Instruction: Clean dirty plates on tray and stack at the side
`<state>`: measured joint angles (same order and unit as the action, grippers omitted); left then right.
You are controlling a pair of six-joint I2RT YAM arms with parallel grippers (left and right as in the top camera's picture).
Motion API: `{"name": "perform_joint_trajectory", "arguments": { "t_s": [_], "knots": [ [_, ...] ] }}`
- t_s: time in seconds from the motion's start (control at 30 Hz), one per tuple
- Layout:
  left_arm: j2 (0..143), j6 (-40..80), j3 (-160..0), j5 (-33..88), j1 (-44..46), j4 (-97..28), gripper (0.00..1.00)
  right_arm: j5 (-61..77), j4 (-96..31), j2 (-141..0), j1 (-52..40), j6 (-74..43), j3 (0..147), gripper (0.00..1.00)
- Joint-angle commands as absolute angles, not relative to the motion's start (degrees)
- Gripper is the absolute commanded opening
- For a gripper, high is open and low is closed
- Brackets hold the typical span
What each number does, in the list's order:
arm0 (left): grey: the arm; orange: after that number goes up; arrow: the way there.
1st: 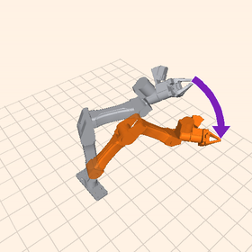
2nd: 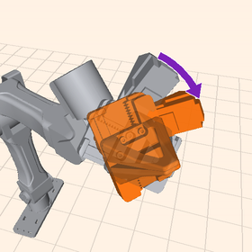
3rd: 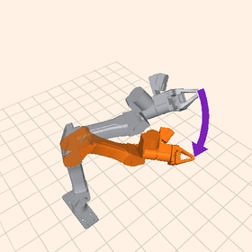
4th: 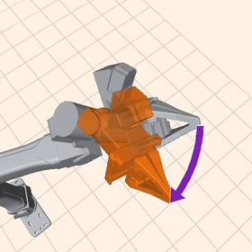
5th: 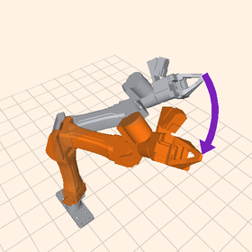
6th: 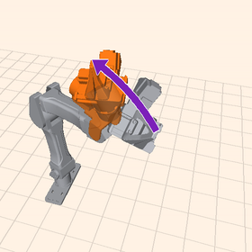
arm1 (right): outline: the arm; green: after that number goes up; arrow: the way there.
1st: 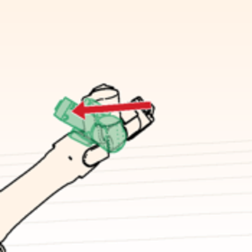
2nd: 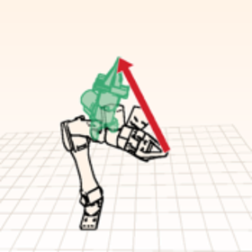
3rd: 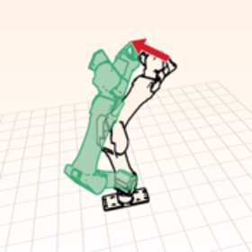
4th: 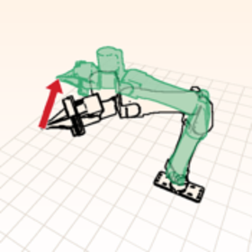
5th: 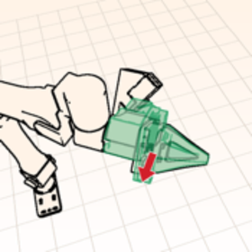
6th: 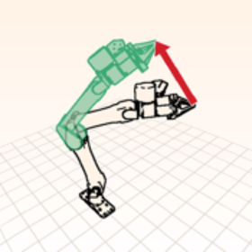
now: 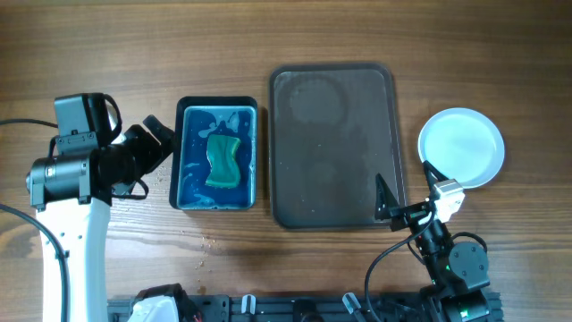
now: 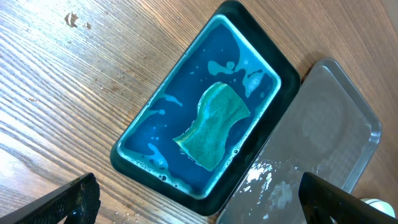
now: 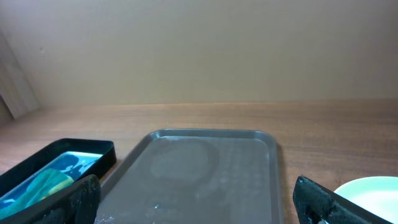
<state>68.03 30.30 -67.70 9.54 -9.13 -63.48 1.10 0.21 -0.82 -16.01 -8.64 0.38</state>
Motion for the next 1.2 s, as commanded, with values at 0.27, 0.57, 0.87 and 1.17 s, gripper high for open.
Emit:
{"name": "perform_joint_trajectory", "arguments": {
  "t_s": [0.27, 0.57, 0.87, 1.17],
  "knots": [
    [53.4, 30.2, -59.6, 3.9, -0.7, -58.7, 1.0, 2.0, 0.2, -0.3, -15.7, -7.6, 0.3, 1.0],
    [25.8, 21.1, -34.5, 11.6, 2.5, -26.3, 1.0, 2.0, 0.2, -0.3, -15.7, -7.6, 0.3, 1.0],
    [3.7, 21.2, -11.9, 11.6, 2.5, -9.3, 1.0, 2.0, 0.2, -0.3, -15.7, -7.6, 0.3, 1.0],
    [0.2, 21.2, -0.3, 10.1, 5.5, -2.9, 1.0, 2.0, 0.2, -0.3, -15.7, -7.6, 0.3, 1.0]
  ]
}}
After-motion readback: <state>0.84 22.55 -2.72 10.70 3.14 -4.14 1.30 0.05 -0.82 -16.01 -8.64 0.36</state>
